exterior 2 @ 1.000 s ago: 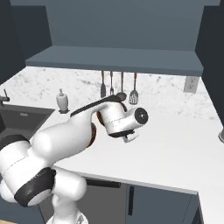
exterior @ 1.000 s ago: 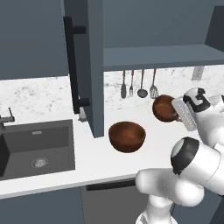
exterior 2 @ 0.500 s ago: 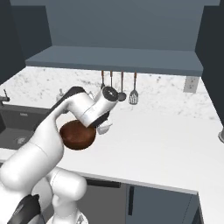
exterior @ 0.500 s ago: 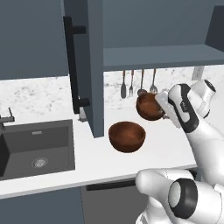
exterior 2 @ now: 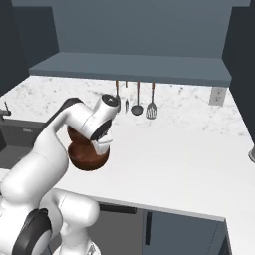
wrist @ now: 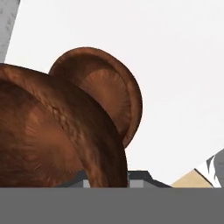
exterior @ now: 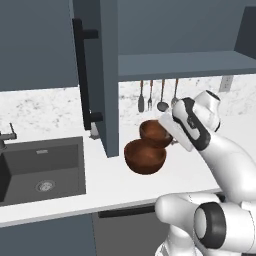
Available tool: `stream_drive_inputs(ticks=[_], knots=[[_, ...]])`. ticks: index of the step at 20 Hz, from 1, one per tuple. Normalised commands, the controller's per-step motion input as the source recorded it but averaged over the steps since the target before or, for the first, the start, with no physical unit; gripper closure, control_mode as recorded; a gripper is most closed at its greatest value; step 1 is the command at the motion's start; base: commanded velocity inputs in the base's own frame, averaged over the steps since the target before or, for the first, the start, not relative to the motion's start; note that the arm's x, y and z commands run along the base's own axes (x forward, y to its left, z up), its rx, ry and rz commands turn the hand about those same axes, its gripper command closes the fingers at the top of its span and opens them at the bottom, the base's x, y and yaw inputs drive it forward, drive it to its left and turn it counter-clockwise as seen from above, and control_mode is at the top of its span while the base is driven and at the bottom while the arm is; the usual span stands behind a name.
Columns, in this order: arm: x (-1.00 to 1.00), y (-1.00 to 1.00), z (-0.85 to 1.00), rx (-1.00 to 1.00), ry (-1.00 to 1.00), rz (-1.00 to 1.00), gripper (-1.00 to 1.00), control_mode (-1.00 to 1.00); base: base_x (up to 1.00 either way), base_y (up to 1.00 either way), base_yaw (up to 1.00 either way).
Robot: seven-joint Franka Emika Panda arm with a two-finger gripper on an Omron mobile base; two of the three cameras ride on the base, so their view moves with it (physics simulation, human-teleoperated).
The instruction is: Pick up the bowls on the counter and stack them on top of one another in the open cabinet. Place the smaller bowl on top of the larger bowl.
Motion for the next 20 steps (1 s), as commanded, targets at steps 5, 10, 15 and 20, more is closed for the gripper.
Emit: stream_drive_inputs(ticks=[5, 10, 15, 20], knots=[[0.07, 0.01, -0.44, -0.01, 0.00, 0.00, 1.00, -1.00, 0.00, 0.00, 0.00], [0.06, 0.16, -0.41, -0.01, 0.02, 0.01, 1.00, -1.00, 0.00, 0.00, 0.00], [0.17, 0.11, -0.12, 0.00, 0.02, 0.00, 1.00, -1.00, 0.00, 0.00, 0.00], [0.23, 0.04, -0.05, -0.04, 0.03, 0.00, 1.00, -1.00, 0.00, 0.00, 0.00]])
